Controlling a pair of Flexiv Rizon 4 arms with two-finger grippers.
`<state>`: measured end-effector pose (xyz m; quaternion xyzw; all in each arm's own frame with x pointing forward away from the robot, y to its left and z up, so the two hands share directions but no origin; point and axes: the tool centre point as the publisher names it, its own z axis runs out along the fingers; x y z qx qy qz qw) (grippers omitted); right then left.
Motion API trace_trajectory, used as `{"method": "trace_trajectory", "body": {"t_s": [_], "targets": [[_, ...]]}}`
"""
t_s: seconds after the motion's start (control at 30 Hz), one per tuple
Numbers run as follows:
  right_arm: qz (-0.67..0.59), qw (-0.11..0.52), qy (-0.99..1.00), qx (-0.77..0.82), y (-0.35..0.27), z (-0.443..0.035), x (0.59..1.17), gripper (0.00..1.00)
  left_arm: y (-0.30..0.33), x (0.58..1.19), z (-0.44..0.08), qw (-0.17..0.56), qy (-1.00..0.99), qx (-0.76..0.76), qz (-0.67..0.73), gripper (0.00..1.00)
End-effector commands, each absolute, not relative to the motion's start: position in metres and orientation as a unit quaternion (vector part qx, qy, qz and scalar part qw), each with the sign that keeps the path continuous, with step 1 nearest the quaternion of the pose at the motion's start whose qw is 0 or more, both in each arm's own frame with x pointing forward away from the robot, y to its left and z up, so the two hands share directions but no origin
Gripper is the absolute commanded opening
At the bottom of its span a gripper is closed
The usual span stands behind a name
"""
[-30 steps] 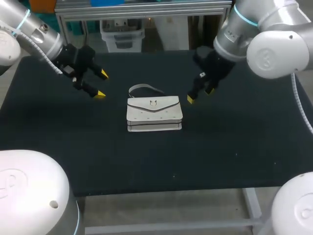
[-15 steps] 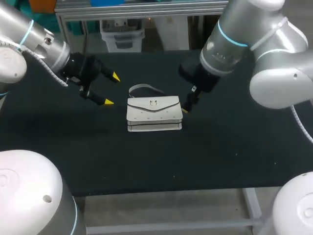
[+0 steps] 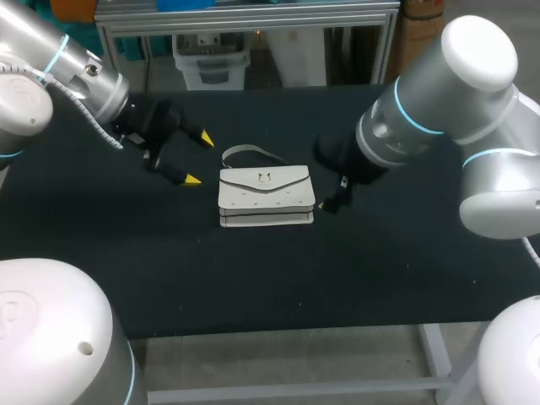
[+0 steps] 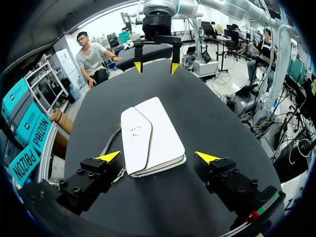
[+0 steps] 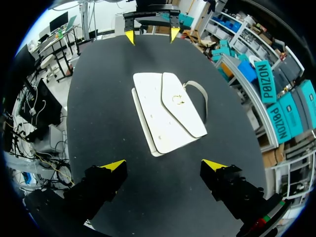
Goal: Pick up the bag, open it, inspect its contents, close it, and place it on the opposite side
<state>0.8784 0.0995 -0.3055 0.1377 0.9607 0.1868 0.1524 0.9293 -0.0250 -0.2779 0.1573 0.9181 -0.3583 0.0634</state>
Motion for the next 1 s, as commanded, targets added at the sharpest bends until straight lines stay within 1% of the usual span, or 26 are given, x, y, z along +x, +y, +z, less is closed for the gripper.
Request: {"method": "trace_trajectory", "body": {"t_s": [0.03,0.2,0.37,0.57,0.83,0.9,0.97,1.0], "targets": [[0.192,0.159,0.958,0.138,0.098,-0.307,0.876,1.00,-0.027,0.936,-0.279,0.036,0.912,0.176,-0.369,1.00],[0.163,0.222,0.958,0.080,0.115,-0.316,0.869,1.00,-0.027,0.939,-0.284,0.048,0.906,0.196,-0.373,1.00],[0.149,0.257,0.954,0.032,0.122,-0.325,0.867,1.00,-0.026,0.941,-0.286,0.053,0.901,0.220,-0.371,1.00],[0.127,0.286,0.950,0.011,0.134,-0.332,0.868,1.00,-0.027,0.949,-0.289,0.048,0.898,0.221,-0.377,1.00],[0.092,0.303,0.948,-0.024,0.151,-0.343,0.875,1.00,-0.027,0.952,-0.290,0.037,0.900,0.227,-0.371,1.00],[0.080,0.305,0.949,-0.030,0.155,-0.346,0.878,0.99,-0.027,0.952,-0.290,0.035,0.901,0.229,-0.368,1.00],[0.078,0.305,0.949,-0.034,0.156,-0.347,0.881,0.96,-0.025,0.952,-0.291,0.034,0.901,0.230,-0.367,1.00],[0.075,0.306,0.949,-0.035,0.156,-0.349,0.883,0.91,-0.025,0.952,-0.291,0.034,0.900,0.231,-0.367,1.00]]}}
